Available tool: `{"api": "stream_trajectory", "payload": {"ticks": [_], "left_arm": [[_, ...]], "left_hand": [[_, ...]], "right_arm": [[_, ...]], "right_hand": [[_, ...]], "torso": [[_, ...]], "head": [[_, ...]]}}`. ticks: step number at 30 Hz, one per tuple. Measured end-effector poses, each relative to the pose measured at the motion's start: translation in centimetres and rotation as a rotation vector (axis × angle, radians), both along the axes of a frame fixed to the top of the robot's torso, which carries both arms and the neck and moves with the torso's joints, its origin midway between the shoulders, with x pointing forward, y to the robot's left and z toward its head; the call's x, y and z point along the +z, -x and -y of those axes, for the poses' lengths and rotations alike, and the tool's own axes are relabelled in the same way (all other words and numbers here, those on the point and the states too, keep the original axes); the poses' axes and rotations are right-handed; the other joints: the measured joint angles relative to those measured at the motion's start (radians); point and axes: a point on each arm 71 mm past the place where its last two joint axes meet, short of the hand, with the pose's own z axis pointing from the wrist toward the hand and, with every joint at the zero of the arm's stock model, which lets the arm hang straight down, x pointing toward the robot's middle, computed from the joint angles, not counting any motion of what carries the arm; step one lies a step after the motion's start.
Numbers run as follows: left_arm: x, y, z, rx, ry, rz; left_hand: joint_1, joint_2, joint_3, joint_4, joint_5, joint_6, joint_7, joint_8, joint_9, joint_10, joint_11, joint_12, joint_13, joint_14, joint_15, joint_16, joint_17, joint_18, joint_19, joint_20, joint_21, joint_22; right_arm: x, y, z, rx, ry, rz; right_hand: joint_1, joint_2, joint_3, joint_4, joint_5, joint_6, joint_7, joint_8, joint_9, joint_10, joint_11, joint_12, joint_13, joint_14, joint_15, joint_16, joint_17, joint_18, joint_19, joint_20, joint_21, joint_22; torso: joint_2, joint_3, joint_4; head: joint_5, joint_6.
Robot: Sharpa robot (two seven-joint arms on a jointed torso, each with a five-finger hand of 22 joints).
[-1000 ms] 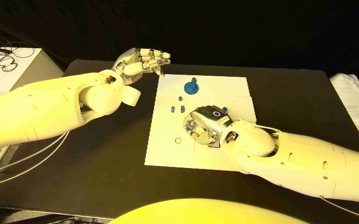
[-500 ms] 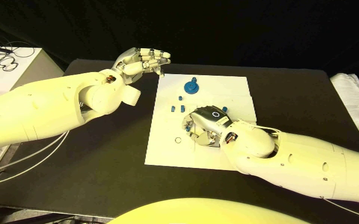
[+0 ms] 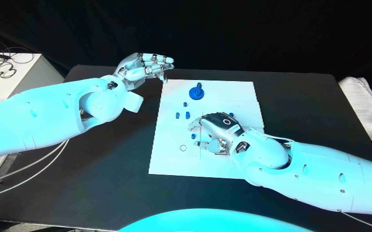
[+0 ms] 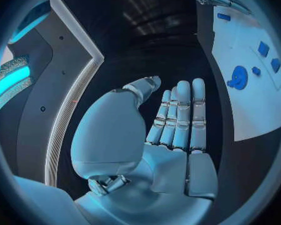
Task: Assemble the parts on the task board
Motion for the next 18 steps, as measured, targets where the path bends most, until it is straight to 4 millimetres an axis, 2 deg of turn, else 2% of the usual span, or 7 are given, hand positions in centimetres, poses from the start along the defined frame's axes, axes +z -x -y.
{"api": "stream_trajectory", "payload": {"ticks": [3, 5, 7, 8, 10, 13, 18], "left_arm": [[0.0, 0.0, -0.1, 0.002, -0.001, -0.001], [0.0, -0.1, -0.1, 0.003, -0.002, -0.001], [0.0, -0.1, -0.2, 0.004, -0.002, -0.001], [0.0, -0.1, -0.2, 0.004, -0.003, -0.002], [-0.1, -0.1, -0.2, 0.005, -0.003, -0.002], [-0.1, -0.1, -0.3, 0.005, -0.003, -0.003], [-0.1, -0.1, -0.3, 0.005, -0.004, -0.004]], "left_hand": [[0.0, 0.0, 0.0, 0.0, 0.0, 0.0, 0.0, 0.0, 0.0, 0.0, 0.0, 0.0, 0.0, 0.0, 0.0, 0.0, 0.0, 0.0, 0.0, 0.0, 0.0, 0.0], [0.0, 0.0, 0.0, 0.0, 0.0, 0.0, 0.0, 0.0, 0.0, 0.0, 0.0, 0.0, 0.0, 0.0, 0.0, -0.002, 0.0, 0.0, 0.0, 0.0, 0.0, 0.0], [0.0, 0.0, 0.0, 0.0, 0.0, 0.0, 0.0, 0.0, 0.001, 0.0, 0.0, 0.0, -0.001, 0.0, 0.0, -0.004, -0.001, 0.0, 0.0, 0.0, 0.0, -0.001], [0.0, 0.0, 0.0, 0.0, 0.0, 0.0, 0.0, 0.0, 0.001, 0.0, 0.0, 0.0, -0.001, 0.0, 0.0, -0.004, -0.001, 0.0, 0.0, 0.0, 0.0, -0.001], [0.0, 0.0, 0.0, 0.0, 0.0, 0.0, 0.0, 0.0, 0.001, 0.0, 0.0, 0.0, -0.001, 0.0, 0.0, -0.004, -0.001, 0.0, 0.0, 0.0, 0.0, -0.001], [0.0, 0.0, 0.0, 0.0, 0.0, 0.0, 0.0, 0.0, 0.001, 0.0, 0.0, 0.0, -0.001, 0.0, 0.0, -0.004, -0.001, 0.0, 0.0, 0.0, 0.0, -0.001], [0.0, 0.0, 0.0, 0.0, 0.0, 0.0, 0.0, 0.0, 0.001, 0.0, 0.0, 0.0, -0.001, 0.0, 0.0, -0.004, -0.001, 0.0, 0.0, 0.0, 0.0, -0.001]], "right_arm": [[0.6, 0.3, 0.5, -0.006, -0.02, 0.002], [1.3, 0.2, 1.1, -0.017, -0.032, 0.009], [1.9, -0.1, 1.8, -0.03, -0.04, 0.018], [2.4, -0.3, 2.4, -0.042, -0.044, 0.023], [3.2, -0.8, 3.3, -0.063, -0.046, 0.033], [4.5, -1.8, 5.0, -0.103, -0.043, 0.047], [6.6, -3.7, 7.8, -0.171, -0.011, 0.063]], "right_hand": [[0.021, -0.002, -0.007, 0.037, 0.004, 0.002, 0.002, 0.0, 0.0, -0.005, -0.001, 0.043, 0.006, 0.0, 0.0, 0.022, 0.002, 0.0, 0.021, -0.002, 0.017, 0.025], [0.025, -0.002, -0.005, 0.051, 0.004, 0.01, 0.009, 0.0, 0.0, -0.004, -0.002, 0.066, 0.009, 0.011, -0.008, 0.038, 0.013, 0.0, 0.04, -0.006, 0.041, 0.046], [0.039, -0.001, 0.009, 0.064, 0.004, 0.023, 0.013, 0.0, 0.0, 0.018, -0.02, 0.1, 0.014, 0.047, -0.016, 0.071, 0.048, 0.0, 0.081, -0.013, 0.097, 0.096], [0.039, -0.001, 0.014, 0.068, 0.004, 0.023, 0.013, 0.0, 0.0, 0.028, -0.022, 0.111, 0.015, 0.06, -0.018, 0.084, 0.064, 0.0, 0.097, -0.016, 0.12, 0.116], [0.043, -0.005, 0.054, 0.072, 0.004, 0.037, 0.01, 0.0, -0.002, 0.072, -0.03, 0.137, 0.012, 0.114, -0.027, 0.134, 0.133, -0.024, 0.16, -0.029, 0.211, 0.196], [0.042, -0.013, 0.082, 0.072, 0.004, 0.039, 0.008, -0.001, -0.004, 0.094, -0.035, 0.14, 0.002, 0.148, -0.032, 0.165, 0.182, -0.024, 0.198, -0.035, 0.271, 0.251], [0.022, -0.035, 0.083, 0.073, 0.004, 0.036, 0.006, -0.013, -0.006, 0.073, -0.035, 0.124, -0.013, 0.149, -0.034, 0.168, 0.189, -0.024, 0.201, -0.036, 0.277, 0.258]], "torso": [[0.0, 0.0, 0.0], [0.0, -0.0001, 0.0], [0.0, -0.0003, -0.0001], [0.0, -0.0006, -0.0001], [0.0, -0.0009, -0.0007], [-0.001, -0.0012, -0.0012], [-0.001, -0.0018, -0.0014]], "head": [[-0.003, 0.003], [-0.005, 0.005], [-0.009, 0.008], [-0.011, 0.01], [-0.017, 0.013], [-0.024, 0.018], [-0.034, 0.026]]}}
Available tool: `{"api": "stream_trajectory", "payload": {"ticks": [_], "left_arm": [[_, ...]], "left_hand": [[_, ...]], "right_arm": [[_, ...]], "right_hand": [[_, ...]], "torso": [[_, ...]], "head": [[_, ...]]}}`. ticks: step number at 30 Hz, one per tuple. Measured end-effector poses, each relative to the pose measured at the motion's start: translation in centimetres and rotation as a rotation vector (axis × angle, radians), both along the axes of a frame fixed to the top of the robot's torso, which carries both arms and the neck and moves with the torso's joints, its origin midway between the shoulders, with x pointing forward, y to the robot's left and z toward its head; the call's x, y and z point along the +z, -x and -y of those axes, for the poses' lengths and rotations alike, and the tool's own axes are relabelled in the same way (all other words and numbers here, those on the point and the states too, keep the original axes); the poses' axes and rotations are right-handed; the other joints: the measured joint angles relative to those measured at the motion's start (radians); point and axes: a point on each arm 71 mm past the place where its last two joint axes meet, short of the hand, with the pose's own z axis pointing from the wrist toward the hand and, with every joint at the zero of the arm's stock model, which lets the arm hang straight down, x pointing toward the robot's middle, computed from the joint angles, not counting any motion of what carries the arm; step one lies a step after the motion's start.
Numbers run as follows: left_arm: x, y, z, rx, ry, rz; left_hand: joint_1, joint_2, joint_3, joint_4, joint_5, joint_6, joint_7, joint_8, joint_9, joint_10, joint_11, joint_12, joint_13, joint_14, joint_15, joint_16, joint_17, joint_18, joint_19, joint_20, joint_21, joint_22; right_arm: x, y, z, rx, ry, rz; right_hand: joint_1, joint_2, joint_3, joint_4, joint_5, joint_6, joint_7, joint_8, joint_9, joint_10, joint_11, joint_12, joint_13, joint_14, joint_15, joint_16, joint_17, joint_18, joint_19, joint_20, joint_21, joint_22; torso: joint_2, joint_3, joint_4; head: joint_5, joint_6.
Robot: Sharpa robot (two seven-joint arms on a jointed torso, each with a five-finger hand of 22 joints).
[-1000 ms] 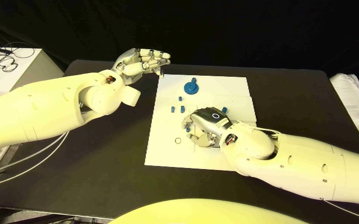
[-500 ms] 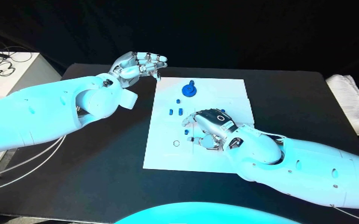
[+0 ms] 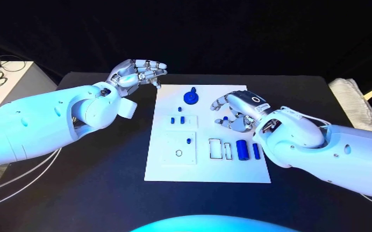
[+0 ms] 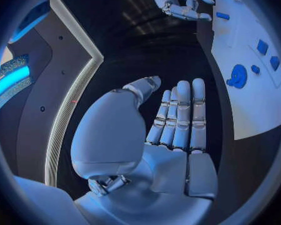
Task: Assemble the parts on the task board
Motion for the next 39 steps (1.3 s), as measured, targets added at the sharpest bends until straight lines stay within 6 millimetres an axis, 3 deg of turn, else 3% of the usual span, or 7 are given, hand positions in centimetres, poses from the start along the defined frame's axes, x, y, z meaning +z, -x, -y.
{"api": "stream_trajectory", "payload": {"ticks": [4, 8, 20, 24, 26, 34, 39], "left_arm": [[0.0, 0.0, 0.0, -0.001, 0.0, 0.0], [0.0, 0.0, 0.0, -0.002, 0.0, -0.001], [0.0, 0.0, 0.0, -0.005, 0.001, -0.002], [0.0, 0.0, 0.0, -0.005, 0.001, -0.002], [0.0, 0.0, 0.0, -0.005, 0.001, -0.002], [0.0, 0.0, 0.0, -0.006, 0.001, -0.003], [0.0, 0.0, 0.0, -0.006, 0.001, -0.003]], "left_hand": [[0.0, 0.0, 0.0, 0.0, 0.0, 0.0, 0.0, 0.0, 0.0, 0.0, 0.0, 0.0, 0.0, 0.0, 0.0, 0.0, 0.0, 0.0, 0.0, 0.0, 0.0, 0.0], [0.0, 0.0, 0.0, 0.0, 0.0, 0.0, 0.0, 0.0, 0.0, 0.0, 0.0, 0.0, 0.0, 0.0, 0.0, 0.0, 0.0, 0.0, 0.004, -0.004, -0.004, -0.001], [0.0, 0.0, 0.0, 0.0, 0.0, 0.0, 0.0, 0.0, 0.0, 0.0, 0.0, 0.0, 0.0, 0.0, 0.0, 0.0, -0.001, 0.0, 0.004, -0.004, -0.004, -0.001], [0.0, 0.0, 0.0, 0.0, 0.0, 0.0, 0.0, 0.0, 0.0, 0.0, 0.0, 0.0, 0.0, 0.0, 0.0, 0.0, -0.001, 0.0, 0.004, -0.004, -0.004, -0.002], [0.0, 0.0, -0.003, 0.003, 0.0, 0.0, 0.0, 0.0, 0.0, 0.0, 0.0, 0.0, 0.0, 0.0, 0.0, 0.0, -0.001, 0.0, 0.004, -0.004, -0.004, -0.002], [0.0, 0.0, -0.003, 0.003, 0.0, 0.0, 0.0, 0.0, 0.0, 0.0, 0.0, 0.0, 0.0, 0.0, 0.0, 0.0, -0.001, 0.0, 0.004, -0.004, -0.004, -0.002], [0.0, 0.0, -0.003, 0.003, 0.0, 0.0, 0.0, 0.0, 0.001, 0.0, 0.0, 0.0, -0.001, 0.0, 0.0, 0.0, -0.002, 0.0, 0.004, -0.004, -0.004, -0.002]], "right_arm": [[0.3, -1.0, 1.6, -0.037, 0.048, -0.027], [0.1, -1.6, 2.3, -0.049, 0.095, -0.063], [-0.8, -2.2, 2.6, -0.053, 0.183, -0.126], [-1.1, -2.3, 2.4, -0.05, 0.201, -0.138], [-1.2, -2.3, 2.3, -0.048, 0.205, -0.141], [-1.5, -2.4, 1.8, -0.042, 0.201, -0.141], [-1.9, -2.5, 1.5, -0.039, 0.197, -0.144]], "right_hand": [[-0.003, -0.003, -0.082, 0.003, 0.0, -0.023, -0.019, -0.011, -0.002, -0.048, 0.01, -0.005, -0.01, -0.008, 0.007, 0.0, -0.014, 0.0, -0.011, 0.011, -0.026, -0.014], [0.017, 0.017, -0.158, 0.018, 0.006, -0.032, -0.028, -0.016, -0.001, -0.07, 0.015, 0.01, -0.013, -0.011, 0.011, 0.004, -0.016, 0.0, -0.015, 0.015, -0.031, -0.015], [0.024, 0.024, -0.183, 0.026, 0.006, -0.036, -0.032, -0.016, 0.003, -0.074, 0.019, 0.024, -0.013, -0.011, 0.011, 0.011, -0.014, 0.0, -0.015, 0.015, -0.03, -0.006], [0.037, 0.037, -0.183, 0.026, 0.006, -0.026, -0.029, -0.015, 0.007, -0.055, 0.008, 0.044, -0.011, -0.01, 0.011, 0.022, -0.001, 0.0, -0.003, 0.014, -0.006, 0.015], [0.043, 0.043, -0.179, 0.024, 0.006, -0.015, -0.021, -0.008, 0.009, -0.028, 0.003, 0.056, -0.01, 0.003, 0.005, 0.03, 0.012, -0.015, 0.012, 0.006, 0.016, 0.034], [0.038, 0.052, -0.074, 0.025, -0.016, 0.04, -0.015, 0.001, 0.009, 0.083, -0.015, 0.032, -0.021, 0.032, -0.011, 0.062, 0.092, -0.031, 0.07, -0.02, 0.108, 0.117], [0.025, 0.046, -0.01, 0.023, -0.023, 0.057, -0.017, 0.001, 0.01, 0.129, -0.019, -0.01, -0.021, 0.032, -0.011, 0.062, 0.099, -0.031, 0.079, -0.018, 0.127, 0.139]], "torso": [[0.0, -0.0001, 0.0008], [0.001, 0.0001, 0.0014], [0.002, 0.0009, 0.002], [0.002, 0.0004, 0.002], [0.002, 0.0002, 0.002], [0.002, 0.0, 0.0019], [0.002, -0.0007, 0.002]], "head": [[-0.006, 0.005], [-0.01, 0.008], [-0.012, 0.005], [-0.011, 0.002], [-0.011, 0.001], [-0.011, -0.001], [-0.012, -0.003]]}}
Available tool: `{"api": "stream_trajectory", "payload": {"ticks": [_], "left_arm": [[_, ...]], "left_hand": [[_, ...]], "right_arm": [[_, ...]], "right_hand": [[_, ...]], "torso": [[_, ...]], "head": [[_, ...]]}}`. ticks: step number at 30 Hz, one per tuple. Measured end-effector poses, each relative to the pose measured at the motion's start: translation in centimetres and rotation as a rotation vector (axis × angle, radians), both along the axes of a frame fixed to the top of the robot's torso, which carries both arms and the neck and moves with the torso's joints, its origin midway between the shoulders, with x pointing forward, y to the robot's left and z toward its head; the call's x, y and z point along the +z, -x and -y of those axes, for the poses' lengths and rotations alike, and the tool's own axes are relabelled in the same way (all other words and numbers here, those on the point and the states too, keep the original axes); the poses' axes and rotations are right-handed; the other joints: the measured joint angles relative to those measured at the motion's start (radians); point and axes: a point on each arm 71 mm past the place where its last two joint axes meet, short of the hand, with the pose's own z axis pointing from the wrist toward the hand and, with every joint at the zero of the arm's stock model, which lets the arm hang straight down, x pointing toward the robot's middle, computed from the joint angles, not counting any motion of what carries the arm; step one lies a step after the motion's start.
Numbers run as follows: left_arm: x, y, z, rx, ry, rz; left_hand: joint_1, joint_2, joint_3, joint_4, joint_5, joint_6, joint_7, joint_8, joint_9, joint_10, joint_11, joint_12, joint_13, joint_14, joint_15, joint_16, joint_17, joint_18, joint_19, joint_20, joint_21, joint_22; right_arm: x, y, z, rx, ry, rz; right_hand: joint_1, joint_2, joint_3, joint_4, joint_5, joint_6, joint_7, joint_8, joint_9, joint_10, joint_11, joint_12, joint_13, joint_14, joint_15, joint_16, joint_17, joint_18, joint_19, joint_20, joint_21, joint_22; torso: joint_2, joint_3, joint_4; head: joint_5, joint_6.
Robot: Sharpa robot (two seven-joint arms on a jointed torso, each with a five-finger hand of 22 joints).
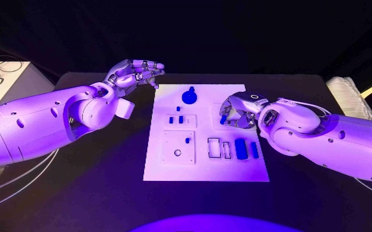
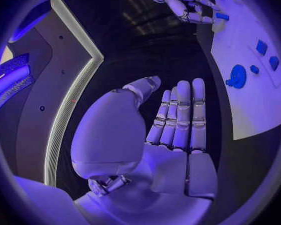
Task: Assemble the parts on the task board
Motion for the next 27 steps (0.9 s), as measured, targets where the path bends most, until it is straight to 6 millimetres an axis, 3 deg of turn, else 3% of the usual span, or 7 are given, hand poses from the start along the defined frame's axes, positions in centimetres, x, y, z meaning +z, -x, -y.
{"api": "stream_trajectory", "payload": {"ticks": [5, 12, 14, 18, 21, 23, 27], "left_arm": [[0.0, 0.0, -0.01, 0.0, 0.0, 0.0], [0.0, 0.01, -0.04, 0.0, 0.0, 0.0], [0.0, 0.02, -0.04, 0.0, 0.0, 0.0], [0.0, 0.02, -0.03, 0.0, 0.0, -0.001], [0.0, 0.02, -0.03, -0.001, 0.0, -0.001], [0.0, 0.02, -0.03, -0.001, 0.0, -0.001], [-0.01, 0.01, -0.01, -0.001, 0.0, -0.002]], "left_hand": [[0.0, 0.0, 0.0, 0.0, 0.0, 0.0, 0.0, 0.0, 0.0, 0.0, 0.0, 0.0, 0.0, 0.0, 0.0, 0.0, 0.0, 0.0, 0.0, 0.0, 0.0, -0.001], [0.0, 0.0, 0.0, 0.0, 0.0, 0.0, 0.0, 0.0, 0.0, 0.0, 0.0, 0.0, 0.0, 0.0, 0.0, 0.0, 0.0, 0.0, 0.0, 0.0, 0.0, -0.001], [0.0, 0.0, 0.0, 0.0, 0.0, 0.0, 0.0, 0.0, 0.0, 0.0, 0.0, 0.0, 0.0, 0.0, 0.0, 0.0, 0.0, 0.0, 0.0, 0.0, 0.0, -0.001], [0.0, 0.0, 0.0, 0.0, 0.0, 0.0, 0.0, 0.0, 0.0, 0.0, 0.0, 0.0, 0.0, 0.0, 0.0, 0.0, 0.0, 0.0, 0.0, 0.0, -0.004, -0.002], [0.0, 0.0, 0.0, 0.0, 0.0, 0.0, 0.0, 0.0, 0.0, 0.0, 0.0, 0.0, 0.0, 0.0, 0.0, 0.0, 0.0, 0.0, 0.0, 0.0, -0.004, -0.002], [0.0, 0.0, 0.0, 0.0, 0.0, 0.0, 0.0, 0.0, 0.0, 0.0, 0.0, 0.0, 0.0, 0.0, 0.0, 0.0, 0.0, 0.0, 0.0, 0.0, -0.004, -0.002], [0.0, 0.0, 0.0, 0.0, 0.0, 0.0, 0.0, 0.0, 0.0, 0.0, 0.0, 0.0, 0.0, 0.0, 0.0, 0.0, -0.001, 0.0, 0.0, 0.0, -0.004, -0.003]], "right_arm": [[-0.44, 0.0, -0.34, 0.003, -0.003, -0.005], [-0.73, -0.19, -0.38, -0.002, -0.005, -0.005], [-0.8, -0.25, -0.45, -0.003, -0.005, -0.005], [-0.96, -0.33, -0.53, -0.004, -0.005, -0.004], [-1.01, -0.33, -0.56, -0.006, -0.008, 0.0], [-1.04, -0.3, -0.57, -0.007, -0.013, 0.005], [-1.07, -0.08, -0.59, -0.009, -0.029, 0.018]], "right_hand": [[-0.013, -0.013, 0.046, -0.004, -0.004, 0.01, 0.0, 0.0, 0.002, 0.029, -0.007, -0.027, 0.0, 0.004, -0.004, 0.004, 0.006, 0.0, 0.003, -0.003, 0.009, 0.011], [-0.017, -0.009, 0.079, -0.014, -0.004, 0.027, -0.002, 0.012, 0.008, 0.055, -0.009, -0.047, 0.002, 0.004, -0.004, 0.004, 0.012, 0.0, 0.012, -0.005, 0.017, 0.02], [-0.021, -0.013, 0.087, -0.012, -0.004, 0.03, -0.005, 0.012, 0.009, 0.064, -0.01, -0.05, 0.002, 0.004, -0.004, 0.004, 0.013, -0.015, 0.012, -0.005, 0.021, 0.023], [-0.021, -0.013, 0.103, -0.019, -0.004, 0.041, -0.005, 0.015, 0.013, 0.077, -0.012, -0.061, 0.002, 0.007, -0.008, 0.008, 0.016, -0.015, 0.012, -0.005, 0.024, 0.028], [-0.025, -0.009, 0.13, -0.035, -0.021, 0.056, -0.01, 0.024, 0.017, 0.101, -0.013, -0.071, 0.003, 0.004, -0.015, 0.008, 0.021, -0.015, 0.017, -0.01, 0.032, 0.036], [-0.028, -0.006, 0.169, -0.058, -0.065, 0.076, -0.015, 0.037, 0.027, 0.114, -0.007, -0.08, 0.004, 0.004, -0.022, 0.013, 0.026, -0.015, 0.025, -0.017, 0.048, 0.038], [-0.032, 0.001, 0.214, -0.1, -0.072, 0.098, -0.023, 0.058, 0.045, 0.131, 0.01, -0.089, 0.006, 0.004, -0.033, 0.014, 0.032, -0.015, 0.037, -0.023, 0.072, 0.038]], "torso": [[0.0, 0.0004, 0.0003], [0.0, 0.0005, 0.0], [0.0, 0.0003, 0.0], [-0.001, 0.0001, -0.0002], [-0.001, 0.0003, -0.0003], [-0.001, 0.0004, -0.0003], [-0.001, 0.0004, -0.0003]], "head": [[0.0, -0.002], [0.0, -0.005], [0.0, -0.005], [0.0, -0.006], [0.0, -0.007], [0.0, -0.007], [0.0, -0.007]]}}
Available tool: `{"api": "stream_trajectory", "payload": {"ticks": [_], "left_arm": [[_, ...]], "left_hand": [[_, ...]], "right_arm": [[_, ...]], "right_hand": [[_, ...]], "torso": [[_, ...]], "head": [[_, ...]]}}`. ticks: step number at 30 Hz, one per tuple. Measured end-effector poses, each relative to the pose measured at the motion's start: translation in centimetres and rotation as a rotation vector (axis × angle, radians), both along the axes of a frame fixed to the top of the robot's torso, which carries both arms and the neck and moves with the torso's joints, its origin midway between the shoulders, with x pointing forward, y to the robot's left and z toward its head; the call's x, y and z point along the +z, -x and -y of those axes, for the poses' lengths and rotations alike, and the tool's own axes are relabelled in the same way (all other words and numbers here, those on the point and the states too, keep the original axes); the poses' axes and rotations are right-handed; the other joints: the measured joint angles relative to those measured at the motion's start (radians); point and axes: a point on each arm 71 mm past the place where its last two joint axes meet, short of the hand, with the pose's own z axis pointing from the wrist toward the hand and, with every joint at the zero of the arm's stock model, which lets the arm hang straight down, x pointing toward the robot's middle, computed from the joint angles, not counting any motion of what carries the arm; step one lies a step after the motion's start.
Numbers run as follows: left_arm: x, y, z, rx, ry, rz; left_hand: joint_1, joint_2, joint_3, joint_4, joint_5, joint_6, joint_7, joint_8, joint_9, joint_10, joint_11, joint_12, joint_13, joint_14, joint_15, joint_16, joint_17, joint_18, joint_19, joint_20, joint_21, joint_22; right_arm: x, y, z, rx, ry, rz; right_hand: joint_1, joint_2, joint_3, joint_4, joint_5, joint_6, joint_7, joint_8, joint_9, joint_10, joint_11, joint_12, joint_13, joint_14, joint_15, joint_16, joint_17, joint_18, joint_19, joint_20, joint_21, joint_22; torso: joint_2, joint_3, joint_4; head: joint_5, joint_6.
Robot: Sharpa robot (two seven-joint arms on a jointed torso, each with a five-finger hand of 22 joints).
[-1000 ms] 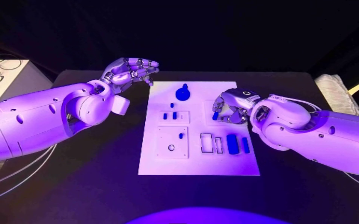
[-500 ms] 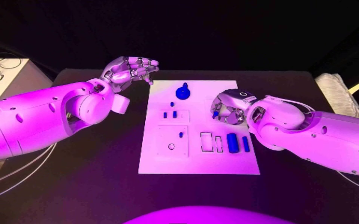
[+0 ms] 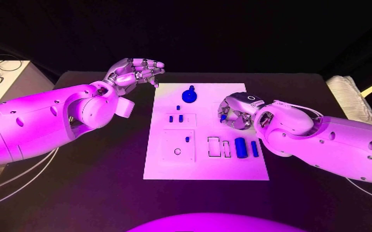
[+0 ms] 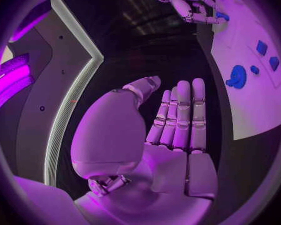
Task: Assemble the parts on the task board
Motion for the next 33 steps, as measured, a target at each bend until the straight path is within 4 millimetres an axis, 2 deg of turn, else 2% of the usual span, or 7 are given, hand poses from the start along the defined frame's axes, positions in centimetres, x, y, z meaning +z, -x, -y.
{"api": "stream_trajectory", "payload": {"ticks": [5, 6, 7, 13, 18, 24, 33], "left_arm": [[0.0, 0.0, 0.0, 0.0, 0.0, 0.0], [0.0, 0.0, 0.0, 0.0, 0.0, 0.0], [0.0, -0.1, 0.0, 0.001, -0.001, 0.0], [-0.1, -0.2, 0.0, 0.003, -0.002, 0.0], [-0.1, -0.3, 0.1, 0.002, -0.002, 0.0], [-0.1, -0.3, 0.2, 0.0, -0.001, 0.0], [-0.1, -0.3, 0.5, -0.006, 0.001, -0.001]], "left_hand": [[0.0, 0.0, 0.0, 0.0, 0.0, 0.0, 0.0, 0.0, 0.001, 0.0, 0.0, 0.0, 0.0, 0.0, 0.0, 0.0, 0.0, 0.0, 0.0, 0.0, 0.0, 0.0], [0.0, 0.0, 0.0, 0.0, 0.0, 0.0, 0.0, 0.0, 0.001, 0.0, 0.0, 0.0, 0.0, 0.0, 0.0, 0.0, 0.0, 0.0, 0.0, 0.0, 0.0, 0.0], [0.0, 0.0, 0.0, 0.0, 0.0, 0.0, 0.0, 0.0, 0.001, 0.0, 0.0, 0.0, 0.0, 0.0, 0.0, 0.0, 0.0, 0.0, 0.0, 0.0, 0.0, 0.0], [0.0, 0.0, 0.0, 0.0, 0.0, 0.0, 0.0, 0.0, 0.0, 0.0, 0.0, 0.0, 0.0, 0.0, 0.0, -0.004, 0.0, 0.0, 0.0, 0.0, 0.0, 0.0], [0.0, 0.0, 0.0, 0.0, 0.0, 0.0, 0.0, 0.0, 0.0, 0.0, 0.0, 0.0, 0.0, 0.0, 0.0, -0.004, 0.0, 0.0, 0.0, 0.0, 0.0, 0.0], [0.0, 0.0, 0.0, 0.0, 0.0, 0.0, 0.0, 0.0, 0.0, 0.0, 0.0, 0.0, 0.0, 0.0, 0.0, -0.004, 0.0, 0.0, 0.0, 0.0, 0.0, -0.001], [0.004, 0.004, 0.0, 0.0, 0.0, 0.0, 0.0, 0.0, 0.001, 0.0, 0.0, 0.0, -0.001, 0.0, 0.0, -0.004, -0.001, 0.0, 0.004, 0.004, -0.004, -0.002]], "right_arm": [[0.5, 0.5, 0.1, -0.003, -0.038, 0.03], [0.6, 0.6, 0.1, -0.004, -0.045, 0.036], [0.8, 0.7, 0.2, -0.005, -0.057, 0.045], [2.9, 1.2, 0.0, 0.002, -0.129, 0.111], [4.3, 2.1, -0.8, 0.028, -0.193, 0.143], [4.7, 3.6, -3.0, 0.086, -0.263, 0.125], [3.4, 6.1, -7.4, 0.188, -0.347, 0.042]], "right_hand": [[-0.01, 0.01, 0.033, -0.033, -0.004, 0.007, -0.004, 0.02, 0.005, 0.012, 0.012, -0.008, 0.0, 0.002, -0.002, 0.004, 0.004, -0.001, 0.005, -0.005, 0.014, 0.0], [-0.013, 0.013, 0.04, -0.04, -0.006, 0.007, -0.004, 0.024, 0.005, 0.014, 0.014, -0.011, 0.0, 0.002, -0.002, 0.004, 0.004, -0.012, 0.005, -0.005, 0.017, 0.0], [-0.016, 0.016, 0.038, -0.042, -0.008, 0.007, -0.004, 0.026, 0.027, 0.014, 0.014, -0.014, 0.0, 0.002, -0.002, 0.004, 0.005, -0.015, 0.007, -0.007, 0.017, 0.0], [-0.027, 0.026, 0.051, -0.059, -0.01, 0.007, -0.004, 0.034, 0.04, 0.019, 0.019, -0.023, 0.0, -0.002, -0.005, 0.004, 0.009, -0.015, 0.008, -0.008, 0.026, 0.0], [-0.041, 0.025, 0.07, -0.079, -0.005, 0.006, -0.004, 0.035, 0.048, 0.019, 0.019, -0.032, 0.0, -0.002, -0.005, 0.007, 0.013, -0.015, 0.008, -0.008, 0.032, 0.0], [-0.046, 0.021, 0.071, -0.08, -0.003, 0.001, -0.002, 0.04, 0.075, 0.022, 0.023, -0.035, 0.0, -0.002, -0.005, 0.007, 0.013, -0.015, 0.008, -0.008, 0.032, 0.0], [-0.06, 0.019, 0.085, -0.094, 0.003, -0.004, 0.0, 0.04, 0.08, 0.022, 0.023, -0.043, 0.0, -0.002, -0.005, 0.007, 0.009, -0.015, 0.008, -0.008, 0.032, 0.0]], "torso": [[0.0, 0.0001, 0.0001], [0.0, 0.0001, 0.0], [0.0, 0.0001, -0.0001], [-0.002, -0.0002, -0.0004], [-0.002, 0.0003, -0.0004], [0.0, 0.0008, -0.001], [0.0, -0.0002, -0.0016]], "head": [[-0.001, 0.001], [-0.001, 0.001], [-0.001, 0.002], [-0.002, 0.004], [0.0, 0.006], [0.01, 0.005], [0.029, 0.002]]}}
